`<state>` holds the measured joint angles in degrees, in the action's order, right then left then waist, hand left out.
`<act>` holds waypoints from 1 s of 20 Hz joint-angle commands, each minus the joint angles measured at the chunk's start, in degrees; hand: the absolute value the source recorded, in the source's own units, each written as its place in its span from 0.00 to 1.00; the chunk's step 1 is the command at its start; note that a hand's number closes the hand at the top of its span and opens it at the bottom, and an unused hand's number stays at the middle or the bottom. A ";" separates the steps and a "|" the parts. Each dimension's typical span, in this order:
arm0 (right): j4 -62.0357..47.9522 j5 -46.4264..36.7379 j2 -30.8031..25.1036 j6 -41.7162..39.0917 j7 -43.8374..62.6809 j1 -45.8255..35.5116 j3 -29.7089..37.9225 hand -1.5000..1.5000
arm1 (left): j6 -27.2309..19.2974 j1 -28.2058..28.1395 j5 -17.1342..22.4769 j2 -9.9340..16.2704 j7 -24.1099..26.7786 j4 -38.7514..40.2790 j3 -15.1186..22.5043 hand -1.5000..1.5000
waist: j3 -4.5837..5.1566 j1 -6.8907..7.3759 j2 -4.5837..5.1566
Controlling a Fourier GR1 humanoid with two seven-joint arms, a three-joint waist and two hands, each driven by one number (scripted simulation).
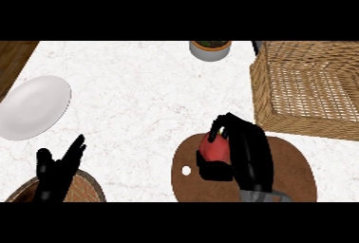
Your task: Pick the bell pepper from the cutting board and place it in the basket
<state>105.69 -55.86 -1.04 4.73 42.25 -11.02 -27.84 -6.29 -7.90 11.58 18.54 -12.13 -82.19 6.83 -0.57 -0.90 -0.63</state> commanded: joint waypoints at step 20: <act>8.49 19.29 -16.62 -20.14 16.50 -32.39 43.96 1.00 | 2.17 2.81 -1.75 -1.86 0.28 6.83 -1.97 0.50 | 0.62 0.80 0.66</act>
<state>118.90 -40.31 -13.68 -11.88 56.18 -38.30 10.90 -4.69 -6.70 10.21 17.51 -12.56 -81.18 5.59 -0.42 0.03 -0.33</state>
